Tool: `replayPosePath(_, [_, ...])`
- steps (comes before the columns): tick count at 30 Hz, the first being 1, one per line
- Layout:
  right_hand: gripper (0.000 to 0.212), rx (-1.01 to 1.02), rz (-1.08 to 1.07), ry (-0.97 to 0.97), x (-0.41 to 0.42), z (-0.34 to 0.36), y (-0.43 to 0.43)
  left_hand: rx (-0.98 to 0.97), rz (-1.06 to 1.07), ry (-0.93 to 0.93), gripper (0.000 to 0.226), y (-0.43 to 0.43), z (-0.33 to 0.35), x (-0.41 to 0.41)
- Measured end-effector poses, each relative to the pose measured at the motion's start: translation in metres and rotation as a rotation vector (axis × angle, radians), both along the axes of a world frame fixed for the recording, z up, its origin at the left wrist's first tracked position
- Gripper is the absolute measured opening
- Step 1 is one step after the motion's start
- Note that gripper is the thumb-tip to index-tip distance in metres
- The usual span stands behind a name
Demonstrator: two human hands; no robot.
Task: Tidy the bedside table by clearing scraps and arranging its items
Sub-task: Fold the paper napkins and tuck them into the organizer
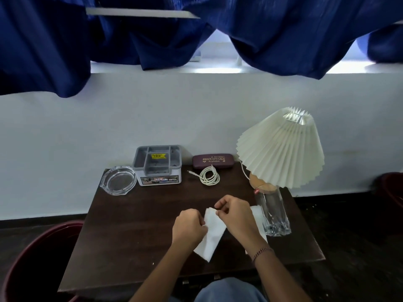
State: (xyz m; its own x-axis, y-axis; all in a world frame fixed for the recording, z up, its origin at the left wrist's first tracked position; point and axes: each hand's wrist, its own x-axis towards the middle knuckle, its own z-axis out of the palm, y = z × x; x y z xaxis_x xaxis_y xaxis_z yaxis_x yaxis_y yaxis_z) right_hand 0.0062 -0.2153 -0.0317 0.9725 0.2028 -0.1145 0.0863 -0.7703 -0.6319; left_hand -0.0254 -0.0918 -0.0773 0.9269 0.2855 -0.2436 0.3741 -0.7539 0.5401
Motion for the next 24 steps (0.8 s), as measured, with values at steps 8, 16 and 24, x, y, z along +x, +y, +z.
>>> replayPosePath(8, [0.017, 0.424, -0.159, 0.317, -0.009, 0.017, 0.028, -0.259, 0.324, -0.226, 0.025, 0.033, 0.041, 0.0])
replayPosePath(16, [0.054, 0.69, -0.06, 0.401, 0.021, 0.064, 0.085, -0.875, 0.462, -0.467, 0.028, 0.047, 0.097, 0.022])
replayPosePath(24, [0.075, 0.844, -0.074, 0.406, 0.082, 0.069, 0.122, -1.046, 0.469, -0.414, 0.052, 0.08, 0.106, 0.086])
